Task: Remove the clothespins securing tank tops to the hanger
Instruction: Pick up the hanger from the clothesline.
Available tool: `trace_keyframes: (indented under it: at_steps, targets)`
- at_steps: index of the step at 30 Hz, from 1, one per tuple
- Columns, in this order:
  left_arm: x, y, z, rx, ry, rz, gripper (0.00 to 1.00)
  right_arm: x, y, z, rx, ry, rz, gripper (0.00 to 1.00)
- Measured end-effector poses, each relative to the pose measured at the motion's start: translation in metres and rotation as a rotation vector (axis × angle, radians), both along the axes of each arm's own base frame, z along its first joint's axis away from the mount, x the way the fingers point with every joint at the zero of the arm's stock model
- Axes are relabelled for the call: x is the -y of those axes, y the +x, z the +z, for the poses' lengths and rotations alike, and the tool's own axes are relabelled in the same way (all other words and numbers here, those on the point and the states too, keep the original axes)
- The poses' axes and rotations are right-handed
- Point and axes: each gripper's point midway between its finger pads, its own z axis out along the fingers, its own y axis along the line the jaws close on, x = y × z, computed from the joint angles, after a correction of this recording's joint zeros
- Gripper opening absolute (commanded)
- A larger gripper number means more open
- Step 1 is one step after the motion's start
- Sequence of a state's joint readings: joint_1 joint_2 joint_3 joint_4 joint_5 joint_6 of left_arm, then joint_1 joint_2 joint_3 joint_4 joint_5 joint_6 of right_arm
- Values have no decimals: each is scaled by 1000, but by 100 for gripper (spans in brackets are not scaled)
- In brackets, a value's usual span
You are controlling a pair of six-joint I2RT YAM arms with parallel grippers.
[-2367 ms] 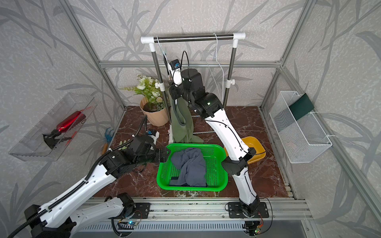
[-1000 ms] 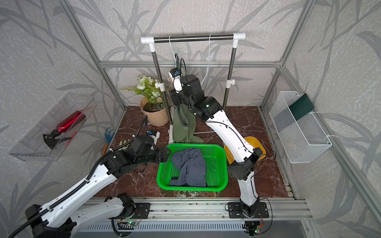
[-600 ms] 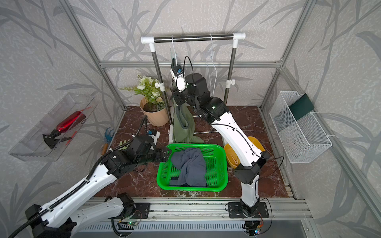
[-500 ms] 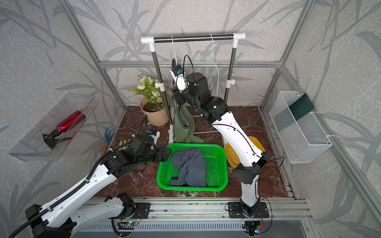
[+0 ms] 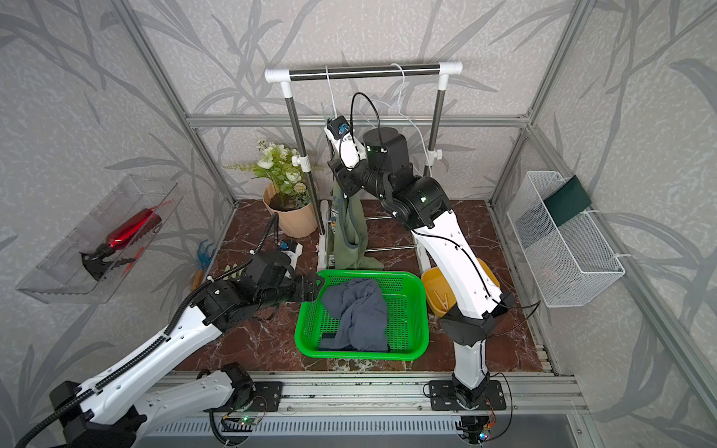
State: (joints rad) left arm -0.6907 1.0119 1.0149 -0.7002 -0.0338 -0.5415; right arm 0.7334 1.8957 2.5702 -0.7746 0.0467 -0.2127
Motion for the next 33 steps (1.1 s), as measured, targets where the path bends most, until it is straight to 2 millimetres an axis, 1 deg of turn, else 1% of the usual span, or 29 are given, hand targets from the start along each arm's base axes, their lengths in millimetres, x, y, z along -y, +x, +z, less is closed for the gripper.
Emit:
trace_keyframes:
  at_steps: [5, 11, 18, 24, 28, 30, 33]
  targets:
    - [0, 0, 0, 1, 0, 1, 86, 6, -8, 6, 16, -6, 11, 0]
    - [0, 0, 0, 2, 0, 2, 86, 13, -23, 19, 35, 7, 39, 0]
    - [0, 1, 1, 6, -3, 2, 86, 17, -27, 25, 37, 20, 51, 0]
    - [1, 2, 1, 8, -4, 2, 86, 16, -30, 24, 32, 26, 74, 0]
    - [1, 3, 2, 14, -6, 5, 86, 18, -35, 31, 44, 43, 88, 0]
    - [1, 4, 4, 18, -5, 7, 86, 20, -41, 35, 49, 49, 101, 0]
    - [2, 7, 14, 39, -10, 12, 86, 27, -56, 45, 62, 64, 124, 0]
